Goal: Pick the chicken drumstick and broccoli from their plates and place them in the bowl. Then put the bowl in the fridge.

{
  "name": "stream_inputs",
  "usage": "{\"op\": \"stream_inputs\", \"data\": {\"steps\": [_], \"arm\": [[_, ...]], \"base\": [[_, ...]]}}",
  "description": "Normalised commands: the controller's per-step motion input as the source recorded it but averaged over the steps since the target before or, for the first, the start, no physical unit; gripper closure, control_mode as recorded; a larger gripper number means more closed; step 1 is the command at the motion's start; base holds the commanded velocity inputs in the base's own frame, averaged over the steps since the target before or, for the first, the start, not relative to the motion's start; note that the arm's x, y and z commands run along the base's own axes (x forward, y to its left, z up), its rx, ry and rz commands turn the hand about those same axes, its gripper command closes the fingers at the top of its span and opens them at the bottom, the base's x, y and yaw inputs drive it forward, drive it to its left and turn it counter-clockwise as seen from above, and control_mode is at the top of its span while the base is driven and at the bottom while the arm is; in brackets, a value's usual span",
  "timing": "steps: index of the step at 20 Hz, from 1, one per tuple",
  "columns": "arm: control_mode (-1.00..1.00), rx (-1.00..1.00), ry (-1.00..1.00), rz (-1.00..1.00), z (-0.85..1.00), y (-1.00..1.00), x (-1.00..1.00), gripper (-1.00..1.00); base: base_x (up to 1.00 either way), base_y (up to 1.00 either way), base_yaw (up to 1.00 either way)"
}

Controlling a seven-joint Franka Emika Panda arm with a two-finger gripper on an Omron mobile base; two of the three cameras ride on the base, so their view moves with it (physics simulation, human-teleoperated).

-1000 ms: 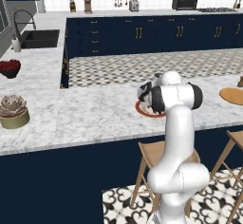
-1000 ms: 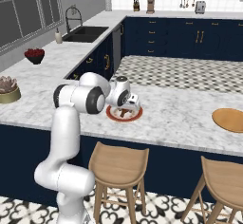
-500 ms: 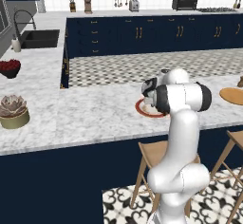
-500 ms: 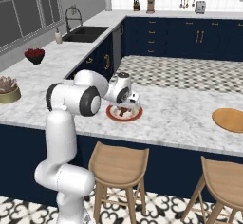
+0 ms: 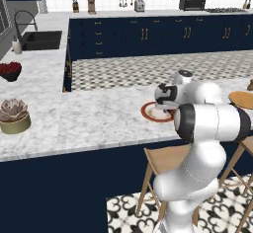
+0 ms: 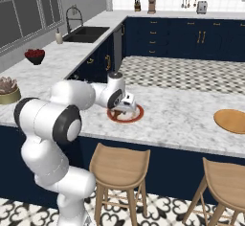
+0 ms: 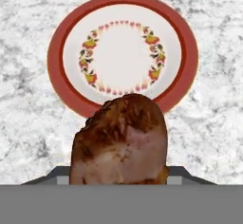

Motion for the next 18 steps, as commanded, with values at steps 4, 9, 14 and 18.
{"op": "stream_inputs", "data": {"steps": [4,9,14,18], "arm": [[-1.00,0.00,-0.02,0.00,0.69,0.18,-0.77,1.00],[1.00,0.00,0.04,0.00,0.64,0.02,-0.61,1.00],[1.00,0.00,0.00,0.00,0.00,0.00,0.00,1.00],[1.00,0.00,0.00,0.00,0.00,0.00,0.00,1.00]], "base": [[0.00,0.00,0.00],[-0.20,-0.03,0.00],[-0.61,-0.78,0.01],[0.00,-1.00,0.10]]}}
